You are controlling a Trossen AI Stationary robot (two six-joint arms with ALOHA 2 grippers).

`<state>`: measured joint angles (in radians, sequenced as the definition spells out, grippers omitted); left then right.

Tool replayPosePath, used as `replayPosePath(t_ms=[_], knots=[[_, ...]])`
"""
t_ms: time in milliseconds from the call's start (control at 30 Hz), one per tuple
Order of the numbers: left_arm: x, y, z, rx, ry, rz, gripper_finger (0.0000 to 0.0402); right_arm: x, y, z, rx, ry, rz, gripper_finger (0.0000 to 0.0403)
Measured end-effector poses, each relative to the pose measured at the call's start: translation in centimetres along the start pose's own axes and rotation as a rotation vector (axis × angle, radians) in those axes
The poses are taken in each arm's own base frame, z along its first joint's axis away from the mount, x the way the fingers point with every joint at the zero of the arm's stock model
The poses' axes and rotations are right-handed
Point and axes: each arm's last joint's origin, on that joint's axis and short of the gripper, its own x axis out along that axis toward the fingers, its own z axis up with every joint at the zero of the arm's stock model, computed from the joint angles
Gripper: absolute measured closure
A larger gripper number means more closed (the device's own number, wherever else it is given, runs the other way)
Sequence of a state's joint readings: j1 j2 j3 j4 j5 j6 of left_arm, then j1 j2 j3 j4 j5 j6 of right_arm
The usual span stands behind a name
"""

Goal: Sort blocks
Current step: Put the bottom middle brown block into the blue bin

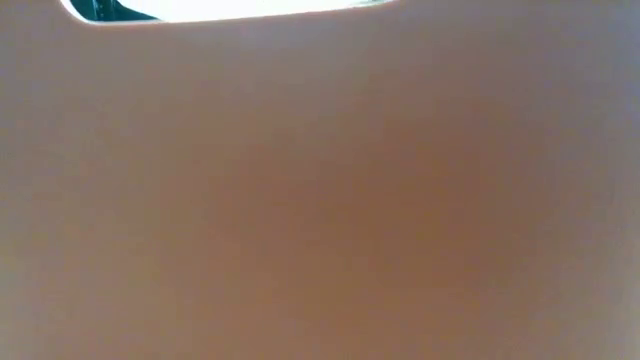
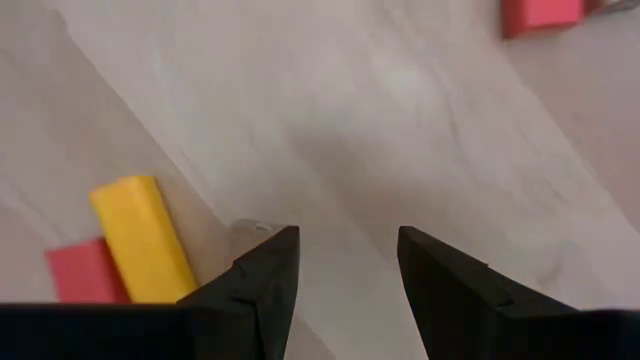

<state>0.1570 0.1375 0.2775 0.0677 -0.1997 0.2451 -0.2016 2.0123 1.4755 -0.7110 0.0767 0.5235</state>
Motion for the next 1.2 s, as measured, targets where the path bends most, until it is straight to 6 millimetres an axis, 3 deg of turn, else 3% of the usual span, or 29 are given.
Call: replayPosePath(t_ms=[167,467,800,1200], knots=[[0.0,0.0,-0.1,-0.002,0.006,-0.002,0.0261,0.4,0.2,-1.0,0.062,-0.046,0.072,0.0238],[0.0,0.0,-0.1,-0.026,0.012,-0.003,0.0261,1.2,2.6,-2.4,0.025,-0.133,0.122,0.0238],[0.1,0.0,-0.1,-0.026,0.013,-0.004,0.0261,0.9,4.2,-3.6,0.025,-0.202,0.031,0.0238],[0.1,0.0,-0.1,-0.028,0.012,-0.004,0.0261,0.9,4.1,-4.0,0.058,-0.203,-0.018,0.0238]])
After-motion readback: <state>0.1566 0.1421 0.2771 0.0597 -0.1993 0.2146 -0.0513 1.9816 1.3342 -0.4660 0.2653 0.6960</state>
